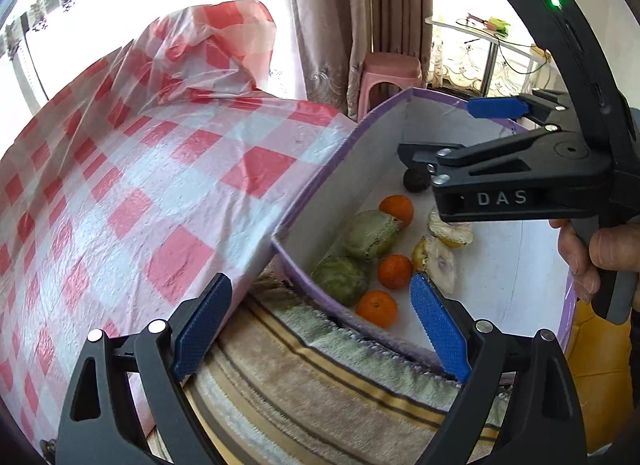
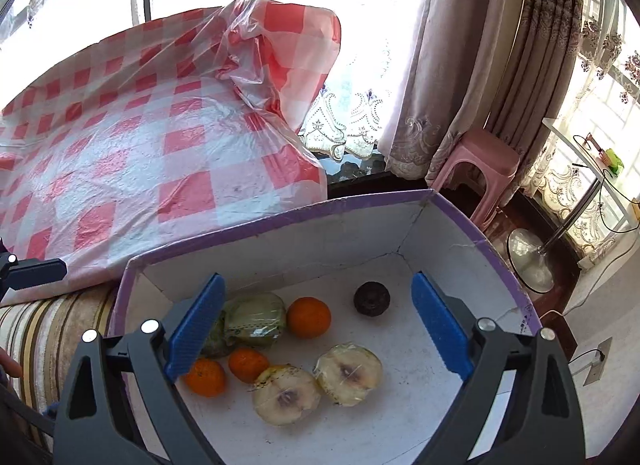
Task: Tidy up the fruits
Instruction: 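Withdraw both open tools from the box toward the dark fruits on the tablecloth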
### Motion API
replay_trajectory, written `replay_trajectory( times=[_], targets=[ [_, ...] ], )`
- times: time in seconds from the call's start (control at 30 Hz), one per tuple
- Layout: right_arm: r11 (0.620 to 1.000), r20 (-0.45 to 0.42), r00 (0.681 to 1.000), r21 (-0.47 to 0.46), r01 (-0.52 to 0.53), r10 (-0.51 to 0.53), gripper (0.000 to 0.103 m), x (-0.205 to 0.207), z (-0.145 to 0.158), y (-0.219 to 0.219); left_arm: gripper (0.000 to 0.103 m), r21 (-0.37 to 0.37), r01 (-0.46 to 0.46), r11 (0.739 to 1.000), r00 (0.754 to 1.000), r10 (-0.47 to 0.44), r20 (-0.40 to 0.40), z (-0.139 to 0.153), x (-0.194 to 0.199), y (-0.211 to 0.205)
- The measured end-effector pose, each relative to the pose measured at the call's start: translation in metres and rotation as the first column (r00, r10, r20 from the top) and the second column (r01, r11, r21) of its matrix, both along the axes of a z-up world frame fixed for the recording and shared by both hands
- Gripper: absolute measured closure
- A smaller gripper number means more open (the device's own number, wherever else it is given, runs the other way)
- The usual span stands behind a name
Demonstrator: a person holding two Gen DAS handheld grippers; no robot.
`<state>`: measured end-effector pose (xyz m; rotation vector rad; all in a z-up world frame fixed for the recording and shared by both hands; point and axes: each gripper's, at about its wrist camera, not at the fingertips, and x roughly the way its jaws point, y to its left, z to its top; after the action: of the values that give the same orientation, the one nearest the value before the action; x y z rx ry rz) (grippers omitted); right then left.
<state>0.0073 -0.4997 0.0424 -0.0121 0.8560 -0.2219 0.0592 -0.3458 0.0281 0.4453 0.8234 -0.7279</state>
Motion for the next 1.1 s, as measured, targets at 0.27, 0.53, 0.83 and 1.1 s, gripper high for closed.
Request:
replay_trajectory(
  times=[0.27,0.53,0.83,1.1],
  targets=[
    [0.997,0.014,0.997,0.022,-0.070,0.070,0.007,0.006,0.004,0.048,0.015,-0.073,-0.129,0.989,0.991,0.130,0.007,0.014,0.013,0.062],
    [0.987,0.032,0.988,0.056,-0.150,0.148,0.007,0.010,0.003,0.105,0.015,-0.137,-0.282,0.950,0.959,0.282,-0.018,0.020,0.026,0.128],
    [0.950,0.069,0.960,0.142,-0.277,0.270,0.007,0.007,0.001,0.173,0.015,-0.190,-0.470,0.862,0.877,0.480,0.008,0.032,0.021,0.214],
    [0.912,0.065,0.929,0.173,-0.371,0.365,0.007,0.004,-0.002,0.222,0.015,-0.270,-0.576,0.771,0.801,0.598,0.000,0.052,0.003,0.289]
  ],
)
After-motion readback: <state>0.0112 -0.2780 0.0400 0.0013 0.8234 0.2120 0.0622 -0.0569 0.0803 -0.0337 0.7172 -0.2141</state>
